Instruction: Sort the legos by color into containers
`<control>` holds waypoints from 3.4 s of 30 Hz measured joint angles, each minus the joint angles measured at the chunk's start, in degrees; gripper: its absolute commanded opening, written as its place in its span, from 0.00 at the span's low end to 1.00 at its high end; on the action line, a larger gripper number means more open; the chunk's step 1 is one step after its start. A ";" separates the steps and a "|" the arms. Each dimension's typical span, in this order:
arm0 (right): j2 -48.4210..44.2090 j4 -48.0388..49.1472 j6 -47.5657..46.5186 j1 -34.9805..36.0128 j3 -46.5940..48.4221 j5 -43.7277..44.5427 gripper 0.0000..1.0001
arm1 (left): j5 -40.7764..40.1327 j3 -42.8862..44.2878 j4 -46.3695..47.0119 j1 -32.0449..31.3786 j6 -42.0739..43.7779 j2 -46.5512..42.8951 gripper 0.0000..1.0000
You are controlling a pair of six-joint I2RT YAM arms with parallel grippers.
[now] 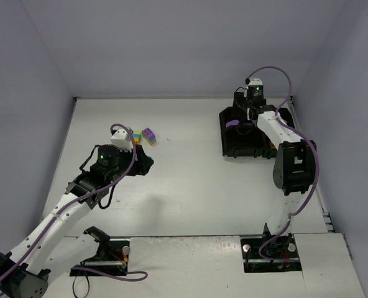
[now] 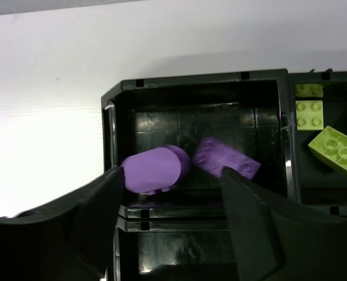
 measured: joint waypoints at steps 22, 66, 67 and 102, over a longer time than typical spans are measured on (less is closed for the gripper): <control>-22.67 -2.58 7.93 -0.04 -10.58 -14.88 0.65 | 8.41 7.17 8.72 -0.85 12.48 14.43 0.00; -28.57 -9.42 17.05 8.44 -17.35 -40.39 0.67 | 33.20 29.11 24.65 -9.84 44.98 46.51 0.03; -28.44 -9.44 17.05 8.44 -17.35 -40.28 0.66 | 33.03 29.09 25.09 -9.84 44.96 46.49 0.03; -15.45 -10.60 14.01 -0.81 -13.42 -5.73 0.27 | -3.26 19.43 16.00 2.95 22.56 36.52 0.80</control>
